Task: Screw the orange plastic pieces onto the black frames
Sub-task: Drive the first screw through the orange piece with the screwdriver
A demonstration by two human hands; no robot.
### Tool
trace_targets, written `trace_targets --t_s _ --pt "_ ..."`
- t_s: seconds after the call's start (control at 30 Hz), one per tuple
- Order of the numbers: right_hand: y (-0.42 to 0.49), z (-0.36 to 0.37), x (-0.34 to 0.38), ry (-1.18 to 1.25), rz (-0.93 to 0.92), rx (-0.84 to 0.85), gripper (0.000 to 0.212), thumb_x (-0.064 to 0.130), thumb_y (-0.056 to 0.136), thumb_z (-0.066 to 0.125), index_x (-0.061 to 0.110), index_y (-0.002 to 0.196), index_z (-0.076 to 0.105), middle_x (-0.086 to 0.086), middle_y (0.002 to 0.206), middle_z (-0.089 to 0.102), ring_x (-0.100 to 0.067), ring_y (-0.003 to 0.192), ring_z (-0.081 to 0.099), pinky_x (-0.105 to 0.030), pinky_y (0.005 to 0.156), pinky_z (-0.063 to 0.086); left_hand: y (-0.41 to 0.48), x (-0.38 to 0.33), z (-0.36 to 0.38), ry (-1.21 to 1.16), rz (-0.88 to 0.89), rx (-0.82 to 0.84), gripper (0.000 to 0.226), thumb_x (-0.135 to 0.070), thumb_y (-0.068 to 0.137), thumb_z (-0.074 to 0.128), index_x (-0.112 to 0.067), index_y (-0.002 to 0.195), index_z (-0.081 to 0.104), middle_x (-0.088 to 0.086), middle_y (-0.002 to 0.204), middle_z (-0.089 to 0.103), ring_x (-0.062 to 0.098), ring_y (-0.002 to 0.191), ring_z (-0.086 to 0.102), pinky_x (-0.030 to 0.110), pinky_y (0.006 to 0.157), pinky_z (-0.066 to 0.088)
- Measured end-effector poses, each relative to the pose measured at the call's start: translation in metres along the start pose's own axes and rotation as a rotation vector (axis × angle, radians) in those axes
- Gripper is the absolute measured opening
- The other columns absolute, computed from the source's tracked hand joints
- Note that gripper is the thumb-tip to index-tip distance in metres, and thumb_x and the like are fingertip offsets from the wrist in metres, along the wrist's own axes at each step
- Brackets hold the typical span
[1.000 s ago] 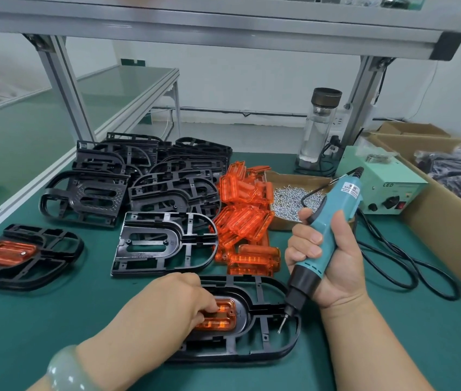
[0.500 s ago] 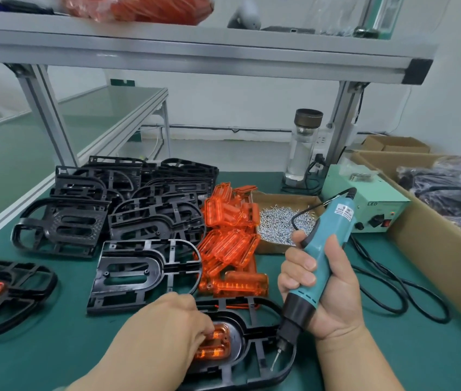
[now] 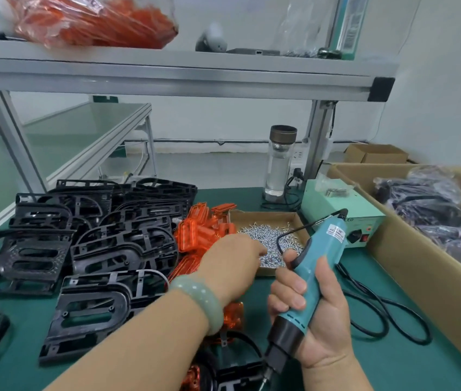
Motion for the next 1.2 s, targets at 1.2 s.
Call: trace_targets --t_s 1.2 --pt "0.002 -0.003 0.008 -0.037 -0.061 -0.067 0.052 0.028 0.053 0.096 0.008 0.09 0.066 0.001 0.057 0.043 -0.01 0.041 0.045 -0.024 0.044 0.044 0.025 0.003 0.027 0.104 -0.105 0.115 0.023 -0.007 0.089 0.051 -0.014 0.098 0.07 0.01 0.1 0.069 0.026 0.096 0.064 0.034 0.082 0.053"
Point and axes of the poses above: each hand's wrist, its own y-axis towards the middle knuckle, its own z-axis out of the palm, x = y × z, the point moved 9 cm from there along y, towards the middle knuckle
